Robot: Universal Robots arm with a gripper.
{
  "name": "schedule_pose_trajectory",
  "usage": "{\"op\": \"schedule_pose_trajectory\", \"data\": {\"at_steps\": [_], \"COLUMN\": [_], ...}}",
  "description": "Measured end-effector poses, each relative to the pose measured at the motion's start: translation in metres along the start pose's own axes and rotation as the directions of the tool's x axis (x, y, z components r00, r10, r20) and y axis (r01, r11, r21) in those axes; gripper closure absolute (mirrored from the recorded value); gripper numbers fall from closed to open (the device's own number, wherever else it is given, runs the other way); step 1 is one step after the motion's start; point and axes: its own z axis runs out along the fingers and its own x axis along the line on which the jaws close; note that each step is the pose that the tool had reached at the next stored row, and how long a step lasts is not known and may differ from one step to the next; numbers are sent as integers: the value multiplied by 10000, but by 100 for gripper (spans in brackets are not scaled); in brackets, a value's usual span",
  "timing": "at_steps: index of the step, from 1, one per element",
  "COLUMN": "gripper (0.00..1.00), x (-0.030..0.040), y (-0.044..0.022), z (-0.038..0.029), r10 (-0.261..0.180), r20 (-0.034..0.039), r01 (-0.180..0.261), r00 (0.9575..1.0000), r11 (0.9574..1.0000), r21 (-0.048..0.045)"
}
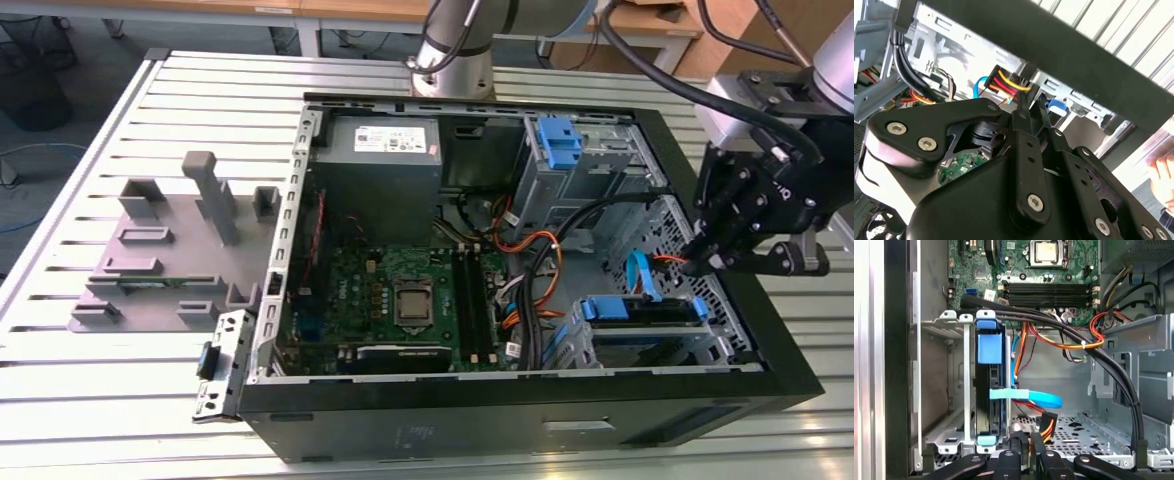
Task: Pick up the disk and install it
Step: 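Insert the second disk wire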
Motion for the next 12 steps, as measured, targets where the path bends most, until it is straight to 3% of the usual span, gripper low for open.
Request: {"op": "schedule_pose_trajectory", "data": {"at_steps": [4, 12], "gripper": [77, 77], "x": [-2, 0], "y": [-54, -56], "z": [14, 46], "r10": [0, 0], "r20": [3, -30], "r01": [0, 0], "r00": [10000, 10000], "r11": [10000, 10000], "r21": [-1, -1]}}
